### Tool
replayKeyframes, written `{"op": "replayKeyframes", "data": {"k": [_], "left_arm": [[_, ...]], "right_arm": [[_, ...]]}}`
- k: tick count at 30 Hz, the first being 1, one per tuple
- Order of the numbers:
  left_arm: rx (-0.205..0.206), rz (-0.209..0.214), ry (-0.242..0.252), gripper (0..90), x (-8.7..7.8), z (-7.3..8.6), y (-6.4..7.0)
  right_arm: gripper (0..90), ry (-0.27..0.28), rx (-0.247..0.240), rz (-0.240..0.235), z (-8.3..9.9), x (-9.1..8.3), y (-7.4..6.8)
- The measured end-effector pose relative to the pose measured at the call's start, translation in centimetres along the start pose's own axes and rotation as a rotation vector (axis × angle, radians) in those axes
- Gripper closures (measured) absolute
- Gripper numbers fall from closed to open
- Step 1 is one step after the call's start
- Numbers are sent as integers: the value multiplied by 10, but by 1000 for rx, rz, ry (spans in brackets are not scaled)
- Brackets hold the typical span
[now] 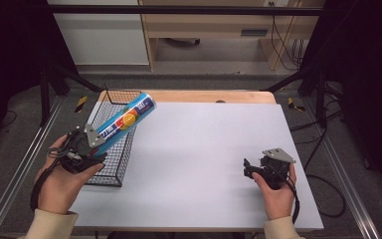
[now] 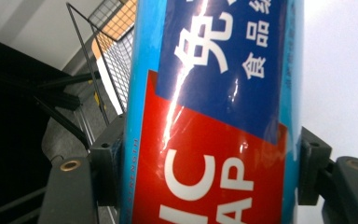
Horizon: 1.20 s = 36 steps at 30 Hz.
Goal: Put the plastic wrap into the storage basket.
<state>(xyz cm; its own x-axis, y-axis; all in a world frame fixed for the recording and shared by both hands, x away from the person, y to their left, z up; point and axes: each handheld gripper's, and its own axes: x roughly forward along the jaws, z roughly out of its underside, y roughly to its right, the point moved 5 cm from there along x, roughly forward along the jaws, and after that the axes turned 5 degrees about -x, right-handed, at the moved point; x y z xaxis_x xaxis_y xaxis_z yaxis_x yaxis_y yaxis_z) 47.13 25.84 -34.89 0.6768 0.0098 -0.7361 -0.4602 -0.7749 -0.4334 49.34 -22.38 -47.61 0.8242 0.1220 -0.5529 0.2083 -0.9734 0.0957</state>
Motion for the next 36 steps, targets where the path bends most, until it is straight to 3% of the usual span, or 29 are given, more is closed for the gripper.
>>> {"op": "replayKeyframes", "data": {"k": [8, 9, 11, 23, 36], "left_arm": [[-38, -4, -45, 308, 1, 6, -3], [-27, -3, -43, 308, 2, 6, -4], [-46, -6, -65, 308, 2, 8, -3], [-66, -10, -119, 309, 7, 12, -6], [-122, -18, -195, 310, 25, 7, -11]], "right_arm": [[59, 5, 11, -9, -1, -1, 0], [59, 7, 12, -11, -1, -1, 0], [59, 11, 13, -12, -1, -1, 0], [60, 13, 21, -25, -2, 0, 0], [61, 17, 30, -38, -2, -1, 1]]}}
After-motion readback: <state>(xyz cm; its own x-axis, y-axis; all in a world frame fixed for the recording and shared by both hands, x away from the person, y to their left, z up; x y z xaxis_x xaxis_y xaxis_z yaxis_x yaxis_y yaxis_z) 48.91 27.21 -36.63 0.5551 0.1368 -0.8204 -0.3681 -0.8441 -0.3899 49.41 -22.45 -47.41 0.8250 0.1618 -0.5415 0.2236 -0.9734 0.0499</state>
